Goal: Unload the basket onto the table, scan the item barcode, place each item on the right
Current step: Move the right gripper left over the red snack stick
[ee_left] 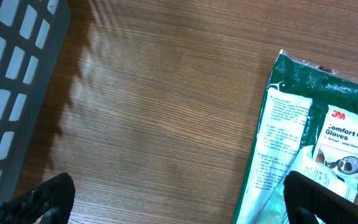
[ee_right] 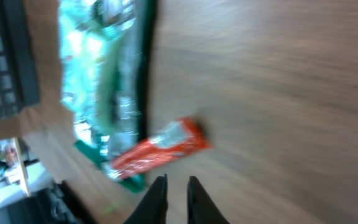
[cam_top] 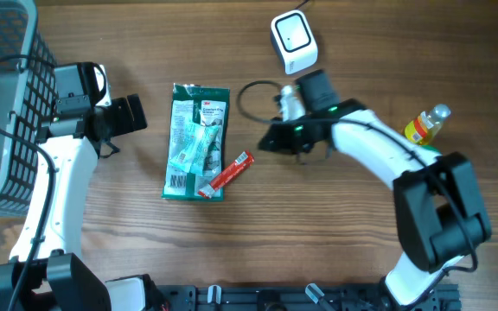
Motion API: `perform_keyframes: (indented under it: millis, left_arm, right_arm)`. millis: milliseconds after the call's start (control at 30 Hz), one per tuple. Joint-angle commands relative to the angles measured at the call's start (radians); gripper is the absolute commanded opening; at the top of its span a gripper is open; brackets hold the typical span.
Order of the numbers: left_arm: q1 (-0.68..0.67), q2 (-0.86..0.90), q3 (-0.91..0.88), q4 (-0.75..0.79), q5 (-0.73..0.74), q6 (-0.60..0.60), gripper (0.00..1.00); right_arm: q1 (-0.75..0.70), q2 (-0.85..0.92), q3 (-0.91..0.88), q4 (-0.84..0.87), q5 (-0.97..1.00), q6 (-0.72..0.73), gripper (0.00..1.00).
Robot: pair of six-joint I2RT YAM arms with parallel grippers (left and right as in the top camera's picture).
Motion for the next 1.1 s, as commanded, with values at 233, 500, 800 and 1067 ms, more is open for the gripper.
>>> perform_keyframes:
  millis: [233, 500, 800, 1067]
  left_arm:
    - [0.004, 0.004, 0.005, 0.003, -0.010, 0.015, 1.00]
    - [0.004, 0.004, 0.005, 0.003, -0.010, 0.015, 1.00]
    - [0.004, 0.004, 0.005, 0.003, -0.010, 0.015, 1.00]
    - [0.004, 0.004, 0.005, 0.003, -0.010, 0.014, 1.00]
  right_arm:
    - [0.324, 0.011, 0.002, 0.117, 0.462, 0.345, 0.05]
    - [0.411, 0.011, 0.002, 0.117, 0.681, 0.346, 0.04]
    - [0.411, 0.065, 0.001, 0.114, 0.680, 0.399, 0.04]
    - [0.410, 0.121, -0.001, 0.095, 0.724, 0.397, 0.04]
